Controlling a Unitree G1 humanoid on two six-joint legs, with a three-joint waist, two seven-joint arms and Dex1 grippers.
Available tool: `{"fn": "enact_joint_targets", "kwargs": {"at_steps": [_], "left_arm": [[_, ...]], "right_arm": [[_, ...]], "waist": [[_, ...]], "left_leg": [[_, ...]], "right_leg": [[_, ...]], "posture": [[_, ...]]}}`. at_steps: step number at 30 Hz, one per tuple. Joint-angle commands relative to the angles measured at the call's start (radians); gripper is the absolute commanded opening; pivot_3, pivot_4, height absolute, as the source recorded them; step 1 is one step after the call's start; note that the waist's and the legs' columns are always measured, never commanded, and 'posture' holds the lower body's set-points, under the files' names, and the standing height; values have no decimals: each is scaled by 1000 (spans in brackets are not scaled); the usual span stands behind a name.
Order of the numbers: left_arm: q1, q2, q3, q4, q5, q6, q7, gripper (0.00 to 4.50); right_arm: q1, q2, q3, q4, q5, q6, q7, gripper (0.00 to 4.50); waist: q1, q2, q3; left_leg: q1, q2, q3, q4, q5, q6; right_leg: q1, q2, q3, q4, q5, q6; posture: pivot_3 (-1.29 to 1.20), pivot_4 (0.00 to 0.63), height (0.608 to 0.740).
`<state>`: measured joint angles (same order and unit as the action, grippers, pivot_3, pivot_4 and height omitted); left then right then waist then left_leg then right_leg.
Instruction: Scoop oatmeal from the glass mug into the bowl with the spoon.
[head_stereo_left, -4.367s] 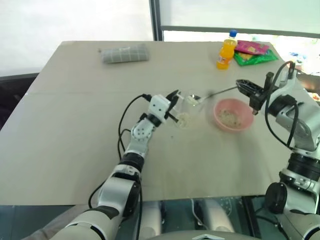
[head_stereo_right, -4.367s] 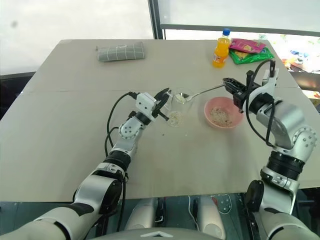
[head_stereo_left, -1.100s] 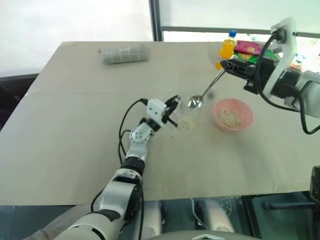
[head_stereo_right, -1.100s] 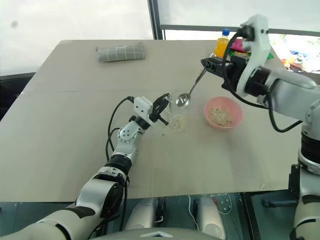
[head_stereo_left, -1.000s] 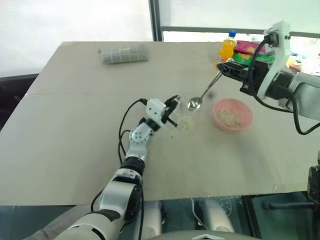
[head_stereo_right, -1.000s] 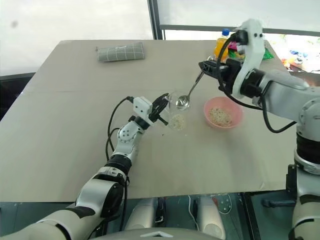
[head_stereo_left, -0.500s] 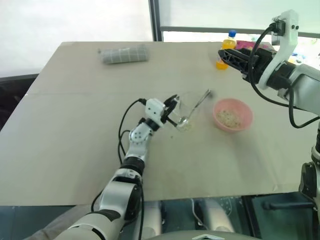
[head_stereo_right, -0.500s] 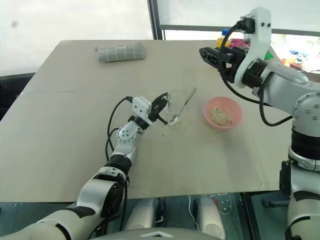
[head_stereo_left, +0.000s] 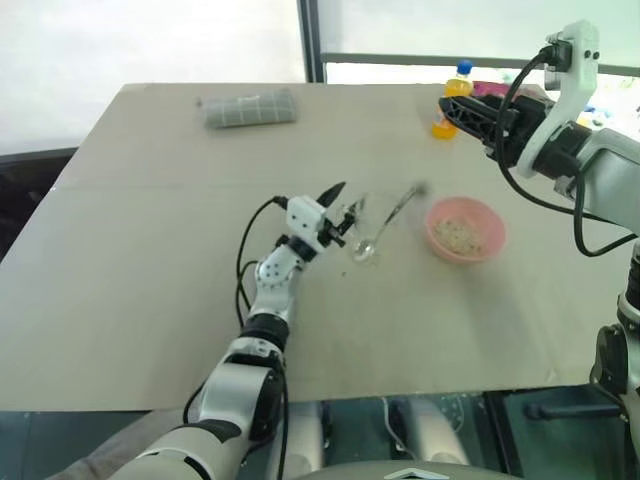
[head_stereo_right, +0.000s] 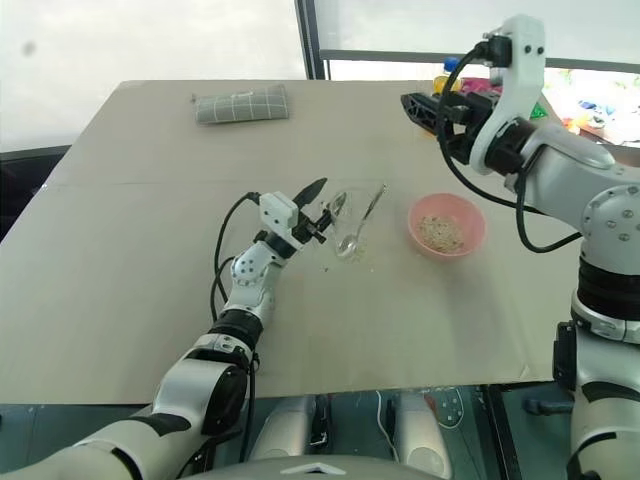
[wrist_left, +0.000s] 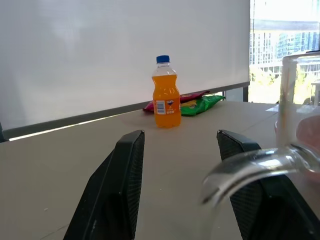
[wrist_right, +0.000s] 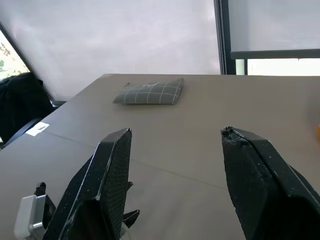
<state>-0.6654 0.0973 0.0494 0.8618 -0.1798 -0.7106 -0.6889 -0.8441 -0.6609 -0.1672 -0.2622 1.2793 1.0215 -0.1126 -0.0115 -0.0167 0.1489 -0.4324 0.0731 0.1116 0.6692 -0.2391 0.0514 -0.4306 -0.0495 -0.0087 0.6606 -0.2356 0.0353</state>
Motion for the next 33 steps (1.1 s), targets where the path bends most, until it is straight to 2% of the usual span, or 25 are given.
{"fn": "enact_joint_targets", "kwargs": {"at_steps": [1,12,33], "left_arm": [[41,-2,6,-53,-27,5,-16,2414],[159,43,-17,-260,-52,131,-75,2414],[221,48,-37,-343,-40,194,-60,2414]], "right_arm": [[-3,1,-45,-26,3,-3,9,2862],[156,-23,-65,-53,-128,-52,112,2862],[216,37,-93,-77,-206,-48,143,2862]], "waist": [[-1,0,0],[-2,0,0],[-2,1,0]], "left_leg": [[0,0,0,0,0,0],[0,0,0,0,0,0],[1,0,0,0,0,0]], "right_leg": [[0,0,0,0,0,0],[0,0,0,0,0,0],[0,1,0,0,0,0]], "posture": [[0,150,740],[0,150,740],[0,150,740]]}}
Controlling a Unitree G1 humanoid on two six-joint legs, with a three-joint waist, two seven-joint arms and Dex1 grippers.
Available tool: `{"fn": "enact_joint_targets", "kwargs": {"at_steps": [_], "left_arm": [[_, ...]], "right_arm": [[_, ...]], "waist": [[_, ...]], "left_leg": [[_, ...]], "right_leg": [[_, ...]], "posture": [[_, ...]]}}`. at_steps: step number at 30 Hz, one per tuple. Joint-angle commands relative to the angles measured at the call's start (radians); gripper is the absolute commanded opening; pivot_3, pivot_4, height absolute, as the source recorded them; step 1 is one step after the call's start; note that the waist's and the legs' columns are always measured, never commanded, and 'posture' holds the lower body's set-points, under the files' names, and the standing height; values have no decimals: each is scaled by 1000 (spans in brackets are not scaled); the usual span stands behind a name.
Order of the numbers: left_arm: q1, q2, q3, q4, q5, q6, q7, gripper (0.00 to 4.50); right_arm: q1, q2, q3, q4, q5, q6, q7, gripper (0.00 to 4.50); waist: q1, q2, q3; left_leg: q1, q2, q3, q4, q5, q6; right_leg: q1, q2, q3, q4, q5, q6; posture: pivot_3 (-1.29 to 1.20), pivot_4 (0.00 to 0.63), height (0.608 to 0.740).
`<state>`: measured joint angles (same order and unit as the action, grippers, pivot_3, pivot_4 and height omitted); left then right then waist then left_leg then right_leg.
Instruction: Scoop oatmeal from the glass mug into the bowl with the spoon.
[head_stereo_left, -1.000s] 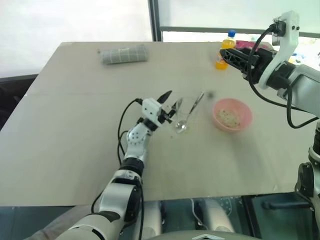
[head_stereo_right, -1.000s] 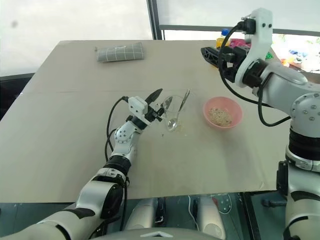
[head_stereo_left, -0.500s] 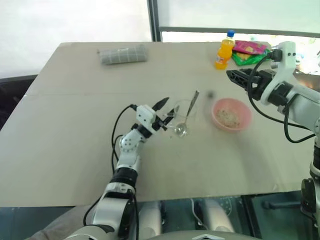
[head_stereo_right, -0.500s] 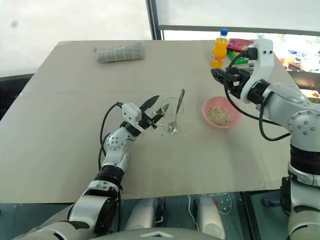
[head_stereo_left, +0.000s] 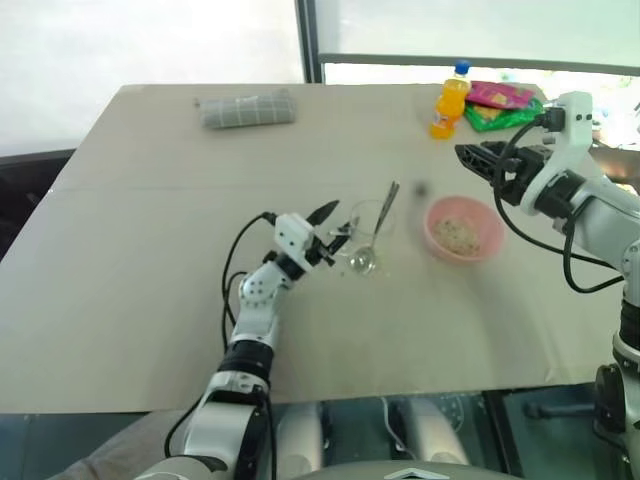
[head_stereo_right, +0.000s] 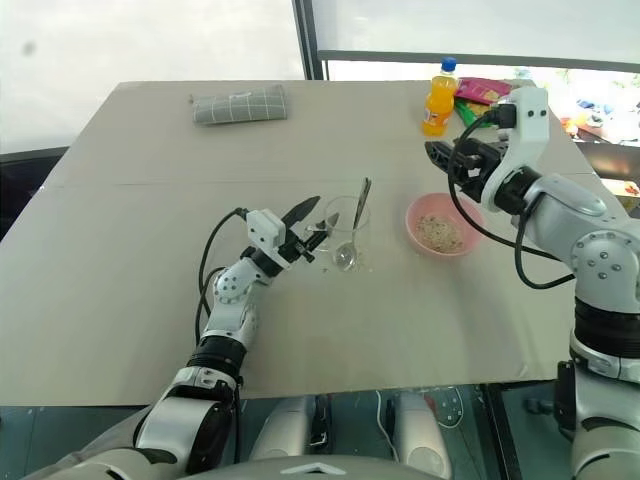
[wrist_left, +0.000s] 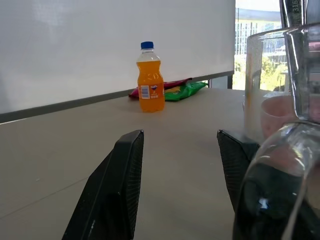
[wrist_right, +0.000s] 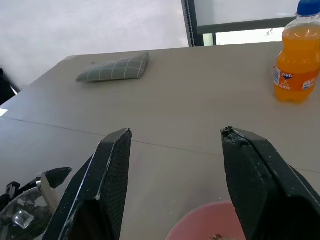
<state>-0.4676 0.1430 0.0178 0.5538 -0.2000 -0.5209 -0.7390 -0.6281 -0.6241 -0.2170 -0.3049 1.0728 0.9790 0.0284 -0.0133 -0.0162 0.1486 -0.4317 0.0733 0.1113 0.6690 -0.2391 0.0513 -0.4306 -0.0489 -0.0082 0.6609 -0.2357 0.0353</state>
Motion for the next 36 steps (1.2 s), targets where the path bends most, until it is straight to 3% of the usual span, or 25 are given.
{"fn": "enact_joint_targets", "kwargs": {"at_steps": [1,36], "left_arm": [[28,4,-5,-43,-22,6,-12,2414],[223,81,-25,-330,-47,125,-33,2414]], "right_arm": [[1,2,-43,-33,0,-4,3,2862],[73,-5,-69,-41,-52,0,41,2862]], "waist": [[0,0,0],[1,0,0]], "left_leg": [[0,0,0,0,0,0],[0,0,0,0,0,0]], "right_leg": [[0,0,0,0,0,0],[0,0,0,0,0,0]], "posture": [[0,150,740],[0,150,740]]}}
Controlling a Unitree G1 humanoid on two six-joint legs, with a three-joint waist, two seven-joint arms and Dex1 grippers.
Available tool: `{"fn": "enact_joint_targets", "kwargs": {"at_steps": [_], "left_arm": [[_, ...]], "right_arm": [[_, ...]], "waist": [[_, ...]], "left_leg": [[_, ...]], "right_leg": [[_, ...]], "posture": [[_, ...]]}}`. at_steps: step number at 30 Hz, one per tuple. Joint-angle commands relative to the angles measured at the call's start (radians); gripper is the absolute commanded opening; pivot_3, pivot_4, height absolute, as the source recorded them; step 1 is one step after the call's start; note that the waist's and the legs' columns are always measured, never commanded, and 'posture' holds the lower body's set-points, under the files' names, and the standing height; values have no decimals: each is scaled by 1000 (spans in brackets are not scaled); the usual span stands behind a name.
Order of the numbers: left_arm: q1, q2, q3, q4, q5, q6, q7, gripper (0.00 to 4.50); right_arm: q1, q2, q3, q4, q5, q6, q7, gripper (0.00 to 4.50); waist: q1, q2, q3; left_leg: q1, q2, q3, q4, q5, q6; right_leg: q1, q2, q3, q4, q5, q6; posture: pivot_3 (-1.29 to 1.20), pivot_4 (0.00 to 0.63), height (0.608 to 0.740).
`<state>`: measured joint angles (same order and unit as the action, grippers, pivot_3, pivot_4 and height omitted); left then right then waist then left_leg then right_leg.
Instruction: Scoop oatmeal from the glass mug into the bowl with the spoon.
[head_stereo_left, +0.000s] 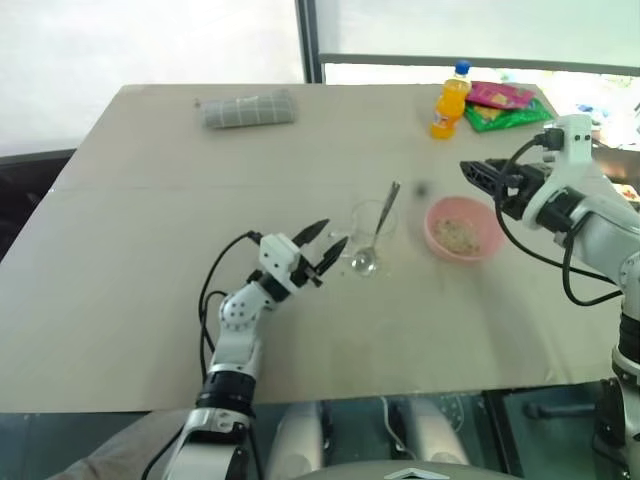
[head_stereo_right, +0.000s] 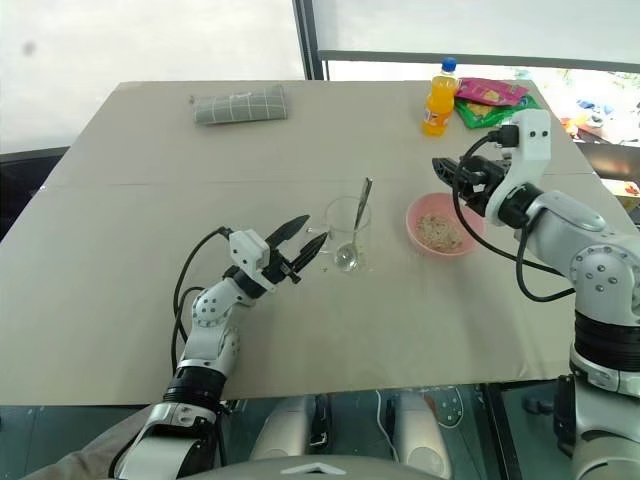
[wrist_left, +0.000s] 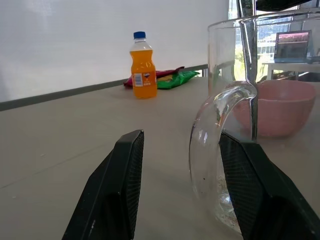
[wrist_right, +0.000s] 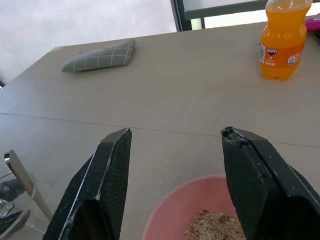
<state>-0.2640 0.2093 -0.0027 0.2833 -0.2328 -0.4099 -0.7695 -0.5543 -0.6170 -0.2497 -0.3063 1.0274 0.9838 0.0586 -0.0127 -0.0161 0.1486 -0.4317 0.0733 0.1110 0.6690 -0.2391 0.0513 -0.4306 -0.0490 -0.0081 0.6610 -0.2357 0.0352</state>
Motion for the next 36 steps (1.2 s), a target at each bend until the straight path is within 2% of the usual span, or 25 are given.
{"fn": "enact_joint_targets", "kwargs": {"at_steps": [1,8,14,18,21,23,26,28,30,32,33,35,36], "left_arm": [[29,22,-4,-72,-17,20,-3,2414],[107,60,8,-185,-60,72,-2,2414],[258,114,54,-366,-99,169,51,2414],[411,126,85,-542,-112,284,140,2414],[545,119,103,-657,-99,331,198,2414],[614,93,130,-708,-114,392,272,2414],[686,63,161,-750,-28,467,406,2414],[719,64,159,-769,3,485,432,2414],[741,56,158,-789,1,468,433,2474],[750,49,155,-802,4,465,441,3067],[751,48,153,-806,6,468,443,3375],[754,50,153,-814,22,471,451,4351],[756,51,153,-816,24,477,453,4444]], "right_arm": [[1,-14,-39,-40,-8,-4,13,2862],[49,-41,-71,-50,-16,-4,36,2862],[273,-110,-233,-138,9,-13,109,2862],[557,-121,-294,-231,-51,-100,278,2862],[782,-100,-269,-273,-190,-288,470,2862],[882,-42,-265,-276,-209,-419,611,2862],[975,-21,-212,-197,-293,-546,762,2862],[964,-35,-184,-94,-361,-608,813,2862],[932,-36,-174,1,-408,-689,859,3369],[909,-38,-164,70,-442,-761,908,4292],[905,-45,-154,96,-462,-794,937,4500],[903,-51,-139,140,-501,-856,978,4500],[897,-43,-140,152,-495,-860,980,4500]], "waist": [[0,0,0],[1,0,0],[5,0,0],[2,0,0],[1,-1,-1],[-1,-1,-1],[-2,-1,0],[-2,-3,1],[-3,-4,1],[-3,-4,2],[-2,-4,2],[2,-3,2],[3,-3,1]], "left_leg": [[0,0,0,0,0,0],[0,0,0,0,0,0],[-1,0,0,0,0,0],[1,1,-2,-1,0,0],[1,0,-1,0,0,0],[4,1,-2,0,0,0],[9,3,-2,0,0,0],[15,2,-2,0,-3,-5],[18,1,-2,0,-4,-5],[17,0,-2,0,-4,-5],[17,0,-2,0,-4,-5],[16,-1,-2,-1,-4,-5],[16,-1,-2,-2,-4,-5]], "right_leg": [[0,0,0,0,0,0],[0,0,0,0,0,0],[0,-1,0,-1,0,0],[2,-1,-1,-1,0,0],[2,-1,0,-1,-1,1],[4,-1,0,-3,-3,2],[8,-1,0,-2,-6,0],[12,-4,0,-3,-6,0],[15,-7,0,-4,-6,0],[15,-15,-2,-6,-6,0],[15,-17,-3,-6,-6,0],[14,-18,-5,-6,-6,0],[14,-17,-5,-7,-6,0]], "posture": [[0,150,740],[0,150,740],[0,150,740],[0,150,740],[0,150,740],[0,150,740],[0,150,740],[0,150,740],[0,150,740],[0,150,740],[0,150,740],[0,150,740],[0,150,740]]}}
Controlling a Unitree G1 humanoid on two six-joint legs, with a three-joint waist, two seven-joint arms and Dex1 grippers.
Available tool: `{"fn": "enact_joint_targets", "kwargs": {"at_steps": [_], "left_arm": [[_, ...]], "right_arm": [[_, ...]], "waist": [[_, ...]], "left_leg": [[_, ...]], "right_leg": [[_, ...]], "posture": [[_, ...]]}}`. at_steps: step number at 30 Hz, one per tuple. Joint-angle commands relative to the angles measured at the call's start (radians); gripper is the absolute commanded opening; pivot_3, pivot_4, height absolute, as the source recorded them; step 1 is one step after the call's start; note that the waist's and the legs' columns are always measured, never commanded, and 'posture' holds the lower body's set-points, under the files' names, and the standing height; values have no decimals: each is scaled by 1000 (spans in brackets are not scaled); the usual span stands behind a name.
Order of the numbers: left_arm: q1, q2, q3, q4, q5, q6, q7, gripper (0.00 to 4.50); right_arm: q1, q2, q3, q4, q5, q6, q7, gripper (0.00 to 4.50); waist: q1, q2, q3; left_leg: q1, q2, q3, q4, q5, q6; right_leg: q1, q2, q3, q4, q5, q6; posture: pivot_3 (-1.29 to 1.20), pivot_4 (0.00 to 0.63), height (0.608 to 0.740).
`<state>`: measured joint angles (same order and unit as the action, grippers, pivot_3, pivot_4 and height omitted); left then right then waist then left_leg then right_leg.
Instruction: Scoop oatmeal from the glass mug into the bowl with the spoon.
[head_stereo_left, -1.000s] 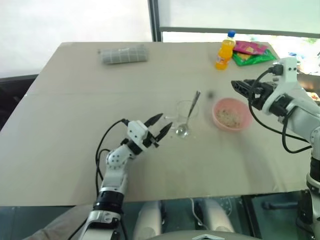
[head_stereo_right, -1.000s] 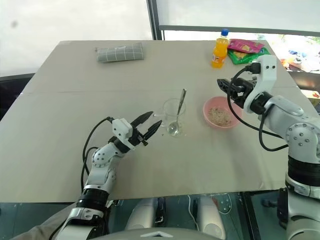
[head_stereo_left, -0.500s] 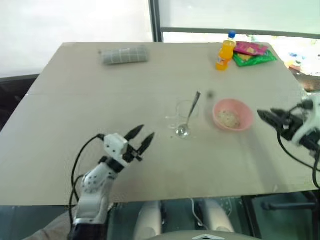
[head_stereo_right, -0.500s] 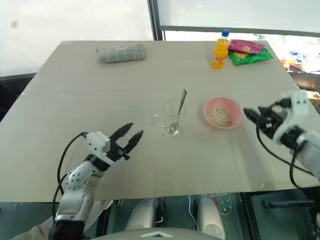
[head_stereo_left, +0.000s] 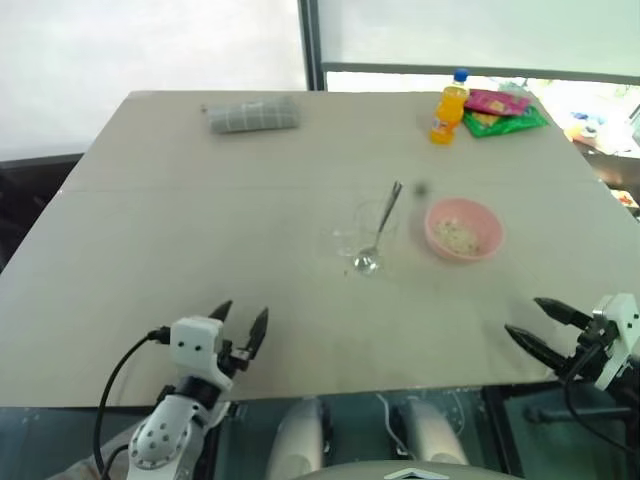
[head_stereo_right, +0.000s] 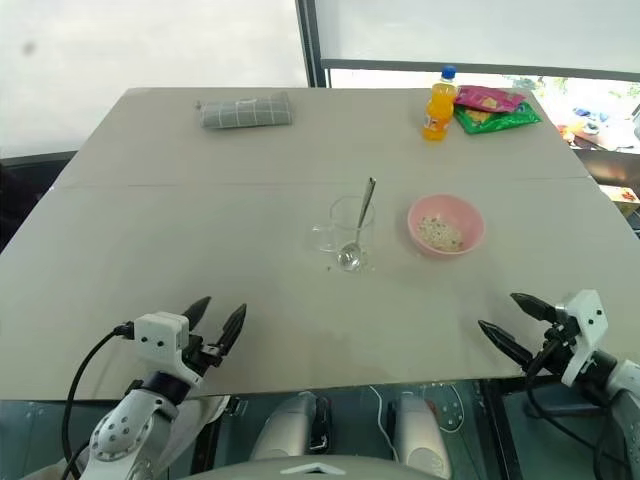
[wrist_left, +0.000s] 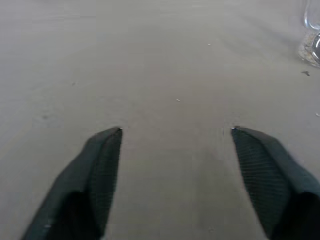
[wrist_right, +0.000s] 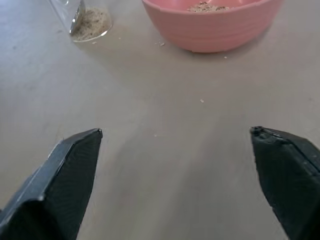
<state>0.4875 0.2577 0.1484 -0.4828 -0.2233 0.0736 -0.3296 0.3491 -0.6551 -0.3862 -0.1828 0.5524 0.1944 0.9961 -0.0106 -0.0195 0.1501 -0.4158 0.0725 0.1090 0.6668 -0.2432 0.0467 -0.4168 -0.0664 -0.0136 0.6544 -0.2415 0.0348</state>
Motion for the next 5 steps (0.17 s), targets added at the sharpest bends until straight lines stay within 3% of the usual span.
{"fn": "enact_joint_targets", "kwargs": {"at_steps": [1,5], "left_arm": [[6,3,3,-52,15,0,14,4444],[14,15,6,-47,20,-4,0,4444]], "right_arm": [[-13,1,-6,38,-15,-72,43,4500],[-40,14,-3,64,-33,-98,26,4500]], "waist": [[1,0,0],[1,0,0]], "left_leg": [[0,0,0,-1,0,0],[-1,0,0,-5,0,1]], "right_leg": [[0,1,0,-1,0,-1],[0,7,0,-4,2,-4]], "posture": [[0,150,740],[0,150,740]]}}
